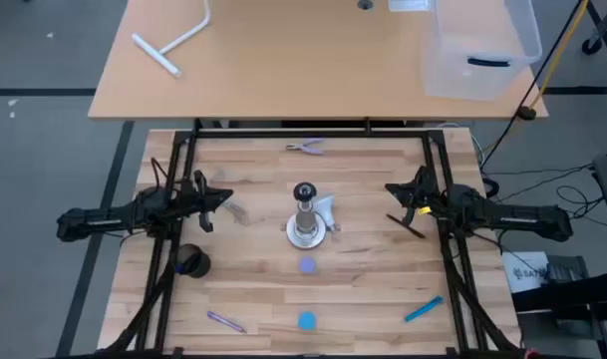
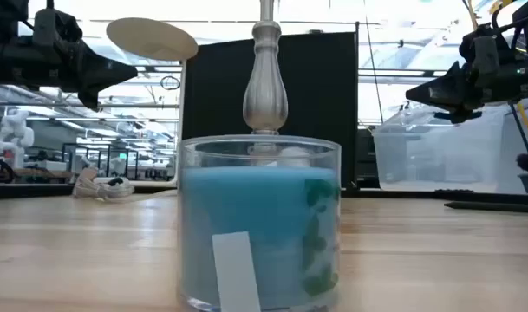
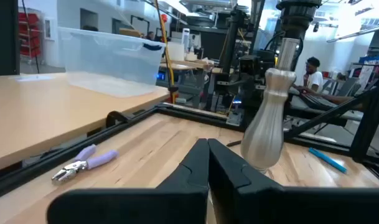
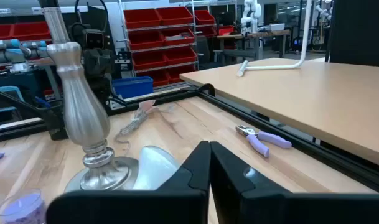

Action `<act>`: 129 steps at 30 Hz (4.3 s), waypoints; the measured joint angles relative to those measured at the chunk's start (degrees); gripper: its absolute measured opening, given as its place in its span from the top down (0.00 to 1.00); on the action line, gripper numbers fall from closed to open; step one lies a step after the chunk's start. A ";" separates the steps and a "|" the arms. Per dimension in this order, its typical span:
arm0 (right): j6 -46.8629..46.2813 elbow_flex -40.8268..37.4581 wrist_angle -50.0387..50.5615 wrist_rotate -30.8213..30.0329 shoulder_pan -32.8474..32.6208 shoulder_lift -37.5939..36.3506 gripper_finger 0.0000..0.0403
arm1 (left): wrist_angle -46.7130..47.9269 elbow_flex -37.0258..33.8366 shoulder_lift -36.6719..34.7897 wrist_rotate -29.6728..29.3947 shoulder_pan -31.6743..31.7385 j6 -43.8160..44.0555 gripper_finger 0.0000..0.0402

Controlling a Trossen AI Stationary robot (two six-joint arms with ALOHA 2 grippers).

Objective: Screw lightbulb

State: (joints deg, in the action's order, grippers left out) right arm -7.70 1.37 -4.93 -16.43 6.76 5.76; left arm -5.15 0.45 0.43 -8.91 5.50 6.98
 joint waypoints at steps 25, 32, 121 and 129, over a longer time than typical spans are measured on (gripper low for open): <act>-0.01 0.00 0.00 0.01 -0.01 0.00 1.00 | 0.00 0.00 -0.01 0.00 -0.02 0.00 0.99; 0.00 0.00 0.00 0.00 0.00 0.00 1.00 | 0.00 -0.02 0.00 0.00 -0.02 0.00 0.99; -21.11 31.78 -4.07 16.86 -0.33 72.68 0.59 | -8.66 -0.02 0.00 -2.54 -0.02 -3.33 0.99; -24.43 31.78 -10.98 16.52 -0.52 77.97 0.34 | -7.86 -0.02 0.07 -2.51 -0.01 -2.75 0.99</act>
State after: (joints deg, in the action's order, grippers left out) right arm -32.13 33.15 -15.91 0.10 6.24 83.72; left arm -13.01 0.43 0.49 -11.42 5.49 4.23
